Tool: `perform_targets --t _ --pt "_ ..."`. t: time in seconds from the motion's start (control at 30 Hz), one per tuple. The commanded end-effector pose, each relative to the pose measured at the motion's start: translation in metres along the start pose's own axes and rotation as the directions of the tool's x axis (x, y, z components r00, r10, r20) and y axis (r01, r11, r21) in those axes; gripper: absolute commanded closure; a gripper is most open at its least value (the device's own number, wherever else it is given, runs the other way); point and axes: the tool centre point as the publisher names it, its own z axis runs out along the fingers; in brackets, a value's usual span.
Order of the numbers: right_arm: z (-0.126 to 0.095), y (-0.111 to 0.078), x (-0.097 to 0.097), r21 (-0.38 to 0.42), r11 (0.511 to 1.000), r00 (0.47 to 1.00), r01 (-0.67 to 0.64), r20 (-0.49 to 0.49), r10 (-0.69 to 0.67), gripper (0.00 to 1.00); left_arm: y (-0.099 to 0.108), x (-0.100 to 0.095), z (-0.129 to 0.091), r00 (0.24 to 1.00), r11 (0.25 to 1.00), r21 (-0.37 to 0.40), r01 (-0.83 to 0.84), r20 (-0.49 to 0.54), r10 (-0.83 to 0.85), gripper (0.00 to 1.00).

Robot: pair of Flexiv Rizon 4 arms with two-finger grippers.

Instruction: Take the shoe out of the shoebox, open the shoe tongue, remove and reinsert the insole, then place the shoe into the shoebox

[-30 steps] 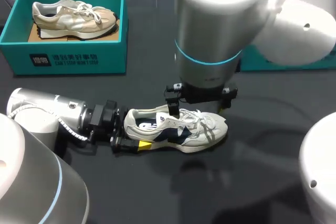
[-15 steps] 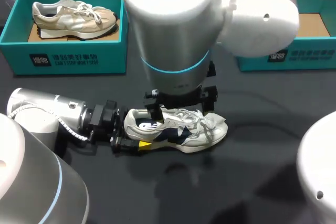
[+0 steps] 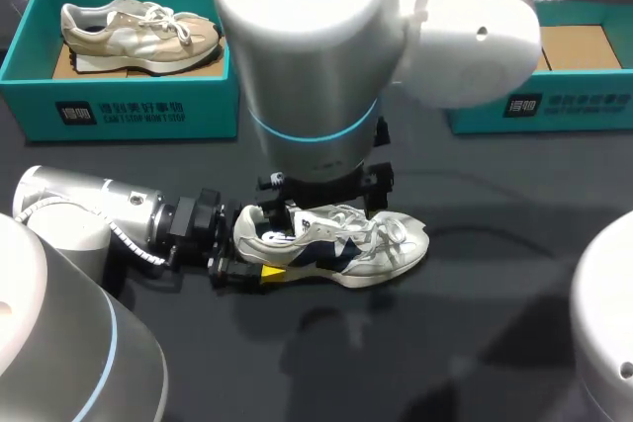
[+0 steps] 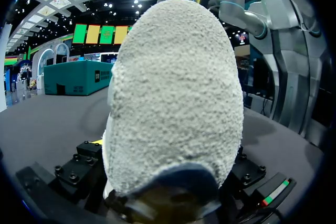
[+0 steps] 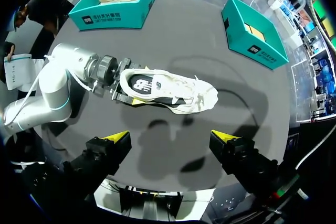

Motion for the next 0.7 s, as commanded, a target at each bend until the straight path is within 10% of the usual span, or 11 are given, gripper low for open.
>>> perform_targets --t 0.03,0.7 --pt "0.001 -0.007 0.010 -0.022 0.997 0.983 -0.069 0.168 0.072 0.00 0.002 -0.002 0.002 1.000 1.000 -0.001 0.001 -0.001 -0.001 1.00" --pt "0.041 0.019 0.037 0.015 0.995 0.958 -0.100 0.273 0.092 0.00 0.002 -0.002 0.002 1.000 1.000 -0.001 0.001 -0.001 -0.001 1.00"
